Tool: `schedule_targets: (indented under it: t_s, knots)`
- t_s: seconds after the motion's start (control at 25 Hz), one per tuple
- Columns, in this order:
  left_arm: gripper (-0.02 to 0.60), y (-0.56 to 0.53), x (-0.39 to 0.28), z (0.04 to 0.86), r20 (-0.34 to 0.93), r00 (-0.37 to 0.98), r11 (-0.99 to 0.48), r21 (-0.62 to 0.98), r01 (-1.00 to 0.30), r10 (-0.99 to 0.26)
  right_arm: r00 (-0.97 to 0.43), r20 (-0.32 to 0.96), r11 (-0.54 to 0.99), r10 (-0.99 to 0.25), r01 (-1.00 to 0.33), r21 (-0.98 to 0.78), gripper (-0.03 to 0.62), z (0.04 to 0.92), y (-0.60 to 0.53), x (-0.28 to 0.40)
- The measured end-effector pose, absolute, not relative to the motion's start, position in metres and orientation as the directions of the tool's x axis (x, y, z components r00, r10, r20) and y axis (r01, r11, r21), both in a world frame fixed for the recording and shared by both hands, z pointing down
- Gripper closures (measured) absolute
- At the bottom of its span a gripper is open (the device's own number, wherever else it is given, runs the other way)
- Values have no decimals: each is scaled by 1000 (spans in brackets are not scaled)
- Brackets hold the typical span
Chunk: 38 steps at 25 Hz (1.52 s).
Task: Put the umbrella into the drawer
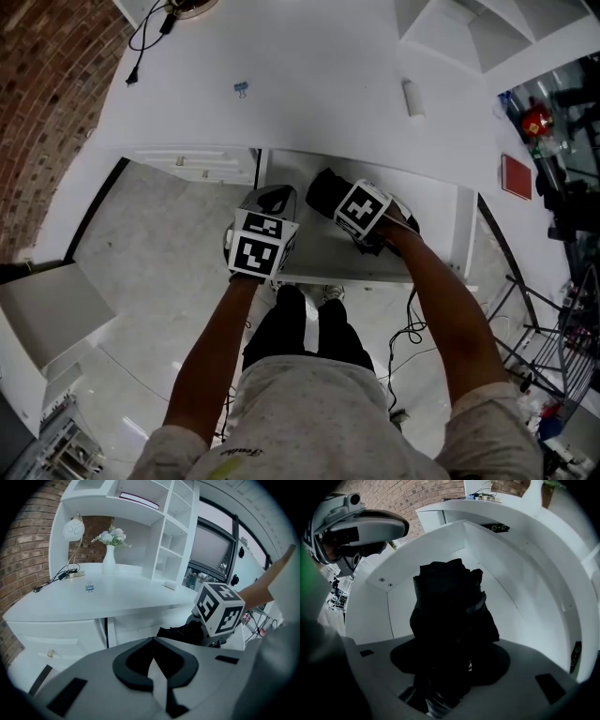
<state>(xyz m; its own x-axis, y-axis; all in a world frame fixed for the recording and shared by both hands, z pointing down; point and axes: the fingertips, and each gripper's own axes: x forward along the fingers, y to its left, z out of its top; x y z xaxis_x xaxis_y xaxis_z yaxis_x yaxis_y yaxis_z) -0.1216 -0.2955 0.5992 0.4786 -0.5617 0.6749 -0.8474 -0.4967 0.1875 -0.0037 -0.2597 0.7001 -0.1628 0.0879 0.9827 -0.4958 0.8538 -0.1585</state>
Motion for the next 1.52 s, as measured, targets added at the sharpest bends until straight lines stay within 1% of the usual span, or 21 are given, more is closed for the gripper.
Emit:
schedule_targets:
  t_s: [0.32, 0.6, 1.52]
  knots:
    - [584, -295, -122, 603, 683, 477, -500, 186, -846, -553, -185, 977, 852, 105, -490, -184, 339, 705, -257, -6]
    - [584, -294, -120, 604, 692, 477, -503, 188, -844, -542, -230, 962, 836, 146, -491, -244, 338, 710, -254, -7]
    - [584, -291, -120, 606, 704, 472, -509, 180, -841, -530, -265, 959, 835, 101, -502, -227, 326, 711, -254, -9]
